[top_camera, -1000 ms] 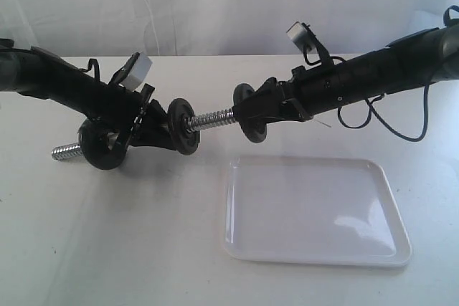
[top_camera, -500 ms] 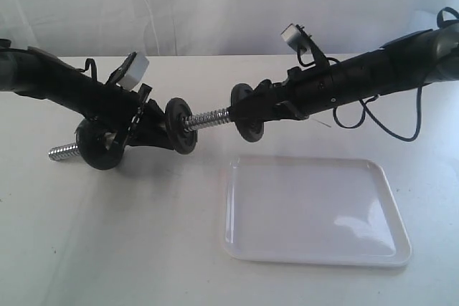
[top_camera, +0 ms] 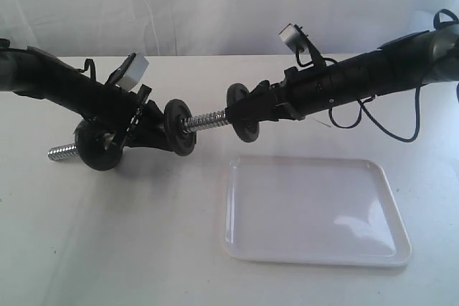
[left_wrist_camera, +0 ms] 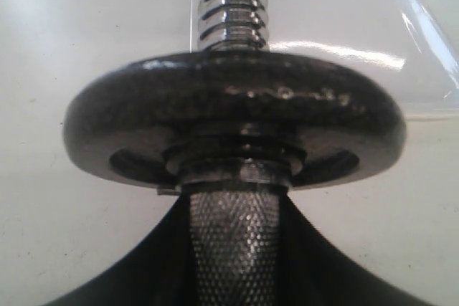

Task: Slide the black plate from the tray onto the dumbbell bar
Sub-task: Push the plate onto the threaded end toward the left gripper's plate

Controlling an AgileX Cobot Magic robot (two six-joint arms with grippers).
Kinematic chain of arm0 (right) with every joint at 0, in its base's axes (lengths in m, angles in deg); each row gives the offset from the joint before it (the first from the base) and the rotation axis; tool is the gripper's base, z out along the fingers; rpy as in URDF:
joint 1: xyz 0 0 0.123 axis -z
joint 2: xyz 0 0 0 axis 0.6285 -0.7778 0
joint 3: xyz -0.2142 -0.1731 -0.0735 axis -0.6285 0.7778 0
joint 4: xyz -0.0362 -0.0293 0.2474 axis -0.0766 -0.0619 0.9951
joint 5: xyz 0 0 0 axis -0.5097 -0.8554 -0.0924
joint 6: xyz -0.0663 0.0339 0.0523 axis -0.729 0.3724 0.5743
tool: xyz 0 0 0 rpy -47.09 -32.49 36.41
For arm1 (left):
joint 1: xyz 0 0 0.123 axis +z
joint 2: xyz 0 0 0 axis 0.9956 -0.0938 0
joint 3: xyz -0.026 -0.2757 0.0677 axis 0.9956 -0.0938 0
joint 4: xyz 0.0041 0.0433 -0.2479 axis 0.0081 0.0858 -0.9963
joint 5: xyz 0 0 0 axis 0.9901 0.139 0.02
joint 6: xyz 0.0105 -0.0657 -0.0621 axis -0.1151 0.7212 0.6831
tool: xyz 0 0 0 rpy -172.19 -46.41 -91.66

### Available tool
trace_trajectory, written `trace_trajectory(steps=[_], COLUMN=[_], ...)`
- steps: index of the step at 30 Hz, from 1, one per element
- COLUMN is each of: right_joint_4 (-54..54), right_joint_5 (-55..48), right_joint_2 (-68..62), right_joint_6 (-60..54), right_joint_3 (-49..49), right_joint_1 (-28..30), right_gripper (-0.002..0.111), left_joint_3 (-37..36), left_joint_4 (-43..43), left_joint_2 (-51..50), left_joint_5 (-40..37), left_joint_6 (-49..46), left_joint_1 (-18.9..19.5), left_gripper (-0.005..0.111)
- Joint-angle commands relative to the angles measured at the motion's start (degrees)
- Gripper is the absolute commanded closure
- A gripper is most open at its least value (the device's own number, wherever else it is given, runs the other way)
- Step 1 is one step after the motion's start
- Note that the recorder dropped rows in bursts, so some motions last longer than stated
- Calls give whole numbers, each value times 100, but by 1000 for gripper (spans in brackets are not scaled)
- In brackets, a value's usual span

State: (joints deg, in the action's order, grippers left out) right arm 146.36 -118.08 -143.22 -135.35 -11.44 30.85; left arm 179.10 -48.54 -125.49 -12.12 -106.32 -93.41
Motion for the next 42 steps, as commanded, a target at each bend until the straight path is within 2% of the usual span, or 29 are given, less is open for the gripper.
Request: trace_trajectory(steps=[1,20,33,42], right_joint_4=[480,-137,417,426], right_joint_5=[-471,-191,-145,99], right_joint_2=[94,94,94,94], right_joint_6=[-90,113,-105,-118], right_joint_3=[-114,-114,-114,-114], right_joint_1=[-54,-43,-69,-244], right_gripper=[108,108,108,108], left_joint_3=[-28,-28,-28,-28], left_joint_4=[-1313,-1313,-1334,-1464], left_joint_2=[10,10,10,10], left_joint_5=[-614,-614,-614,-614], left_joint_6=[-867,-867,-867,-867], left_joint_1=[-34,-34,-34,-34], left_gripper=[107,107,107,107])
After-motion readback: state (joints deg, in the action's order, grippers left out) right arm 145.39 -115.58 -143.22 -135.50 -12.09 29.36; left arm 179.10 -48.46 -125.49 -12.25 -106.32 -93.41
